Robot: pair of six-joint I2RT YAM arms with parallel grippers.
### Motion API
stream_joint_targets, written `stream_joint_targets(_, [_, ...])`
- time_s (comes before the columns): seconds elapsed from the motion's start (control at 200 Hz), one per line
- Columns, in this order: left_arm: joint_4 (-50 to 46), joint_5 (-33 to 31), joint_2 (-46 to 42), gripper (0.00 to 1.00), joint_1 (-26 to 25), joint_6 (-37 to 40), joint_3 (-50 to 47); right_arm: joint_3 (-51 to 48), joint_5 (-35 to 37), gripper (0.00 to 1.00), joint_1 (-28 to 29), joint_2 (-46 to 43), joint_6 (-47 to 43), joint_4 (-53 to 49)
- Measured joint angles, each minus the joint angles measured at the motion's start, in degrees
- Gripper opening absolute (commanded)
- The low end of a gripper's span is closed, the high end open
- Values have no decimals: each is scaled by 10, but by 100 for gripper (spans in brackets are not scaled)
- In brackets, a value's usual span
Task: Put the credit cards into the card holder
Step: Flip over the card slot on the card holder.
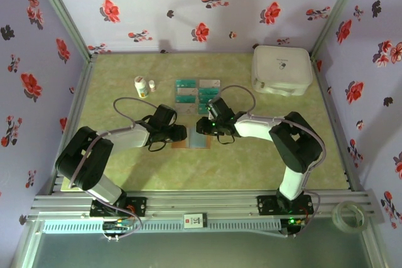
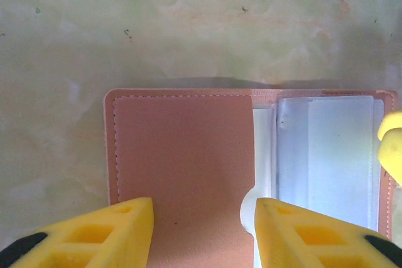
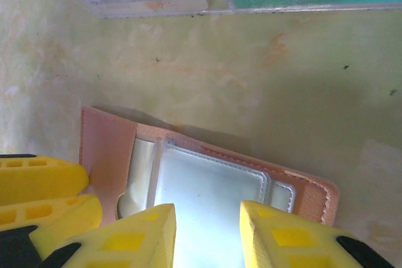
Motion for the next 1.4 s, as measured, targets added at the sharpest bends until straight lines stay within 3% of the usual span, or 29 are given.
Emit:
stream_joint_targets(0.395, [38, 9, -10, 55, 0, 11, -23, -6, -25, 31, 0, 22, 3, 32])
stream_joint_targets(0.895, [100, 29, -45, 57, -3, 26, -79, -9, -36, 31, 1, 32, 23, 62])
stream_joint_targets(1.395, [88, 28, -50, 59, -45, 64, -67, -20, -40, 31, 1, 32, 31, 84])
